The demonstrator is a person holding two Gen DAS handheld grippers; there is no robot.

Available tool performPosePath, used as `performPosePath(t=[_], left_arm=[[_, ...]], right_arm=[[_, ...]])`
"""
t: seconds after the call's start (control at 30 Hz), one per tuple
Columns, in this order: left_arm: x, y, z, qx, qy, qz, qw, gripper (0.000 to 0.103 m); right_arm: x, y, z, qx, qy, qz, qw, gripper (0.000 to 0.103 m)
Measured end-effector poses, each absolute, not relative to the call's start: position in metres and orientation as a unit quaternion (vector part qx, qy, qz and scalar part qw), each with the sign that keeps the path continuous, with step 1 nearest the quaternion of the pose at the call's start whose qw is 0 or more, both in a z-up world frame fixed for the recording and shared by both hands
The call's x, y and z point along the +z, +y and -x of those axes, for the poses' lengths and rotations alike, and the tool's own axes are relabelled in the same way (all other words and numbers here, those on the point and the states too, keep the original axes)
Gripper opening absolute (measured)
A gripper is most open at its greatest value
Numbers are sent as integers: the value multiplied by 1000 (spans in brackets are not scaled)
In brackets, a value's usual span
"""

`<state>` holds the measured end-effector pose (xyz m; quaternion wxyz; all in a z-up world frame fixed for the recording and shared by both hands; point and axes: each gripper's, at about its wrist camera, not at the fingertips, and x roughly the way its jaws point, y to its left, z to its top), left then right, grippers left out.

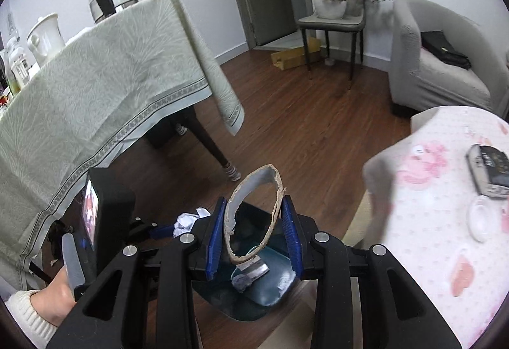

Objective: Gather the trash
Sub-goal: 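Carry the foil ball with the left tool while right tool carries tape core to bin, then open both tools over the bin to drop foil ball and tape core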

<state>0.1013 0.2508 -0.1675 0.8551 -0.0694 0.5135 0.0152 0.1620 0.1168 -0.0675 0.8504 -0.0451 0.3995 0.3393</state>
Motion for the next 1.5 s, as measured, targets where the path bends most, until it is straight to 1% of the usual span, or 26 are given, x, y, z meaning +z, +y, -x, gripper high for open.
performPosePath(t=[0.03,0.13,0.23,0.53,1.03,1.23,1.3,1.33,1.4,1.43,1.47,1.5], left_arm=[[-170,253,-100,15,516,72,854,50],[-172,260,-95,13,518,77,852,57],[-169,267,-92,11,513,83,854,59],[-149,293,-78,21,486,101,868,62],[-96,313,-56,30,424,111,898,62],[-80,311,-54,32,407,108,907,58],[-76,308,-54,28,401,109,909,49],[-73,307,-54,27,398,108,911,47],[-68,305,-53,23,391,107,914,43],[-65,304,-53,22,388,106,915,41],[-62,302,-52,22,385,103,917,39],[-61,301,-51,23,383,101,918,39]], right_arm=[[-69,120,-162,342,401,46,849,35],[-75,135,-160,347,404,57,844,35],[-85,148,-160,348,413,67,839,35],[-114,176,-160,349,439,91,823,35],[-169,203,-158,344,500,128,785,35],[-189,208,-153,345,519,145,768,35],[-194,207,-151,341,523,157,766,35],[-198,206,-151,337,527,161,763,35],[-200,205,-151,327,529,166,766,41],[-201,203,-151,324,529,167,766,51],[-201,202,-151,323,528,167,768,58],[-200,201,-151,319,528,168,769,59]])
